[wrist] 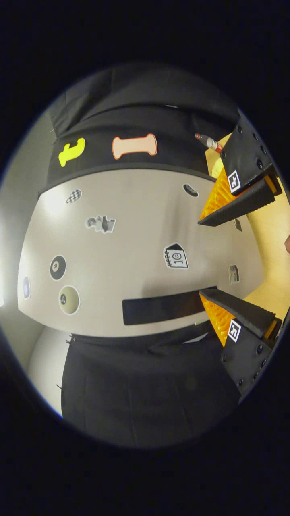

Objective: Open the shoe cabinet door, grab the shoes and put them into the shoe cabinet, then close the shoe cabinet door.

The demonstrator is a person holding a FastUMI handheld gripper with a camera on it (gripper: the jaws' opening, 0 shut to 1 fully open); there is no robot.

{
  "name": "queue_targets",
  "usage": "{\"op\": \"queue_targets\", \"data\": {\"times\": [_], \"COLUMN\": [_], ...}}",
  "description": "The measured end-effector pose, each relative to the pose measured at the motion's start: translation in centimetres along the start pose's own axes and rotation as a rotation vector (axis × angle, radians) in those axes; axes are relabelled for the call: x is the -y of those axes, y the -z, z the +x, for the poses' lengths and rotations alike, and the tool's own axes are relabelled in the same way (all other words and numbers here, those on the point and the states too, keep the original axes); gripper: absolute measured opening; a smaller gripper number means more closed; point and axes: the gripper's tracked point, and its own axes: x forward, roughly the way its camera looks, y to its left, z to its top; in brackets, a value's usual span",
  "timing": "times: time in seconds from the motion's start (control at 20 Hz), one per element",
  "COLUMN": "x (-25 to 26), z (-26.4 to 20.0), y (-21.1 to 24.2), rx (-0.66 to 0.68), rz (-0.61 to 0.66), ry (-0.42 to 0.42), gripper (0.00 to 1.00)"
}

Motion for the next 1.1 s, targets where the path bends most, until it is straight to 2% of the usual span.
{"op": "queue_targets", "data": {"times": [0.35, 0.7, 1.1], "x": [0.4, 4.3, 5.4], "z": [-2.5, -6.8, -8.3], "y": [0.9, 1.1, 1.1], "rx": [0.001, 0.029, 0.029], "rz": [-0.049, -0.012, 0.007], "ry": [0.018, 0.087, 0.119], "gripper": [0.98, 0.98, 0.98]}}
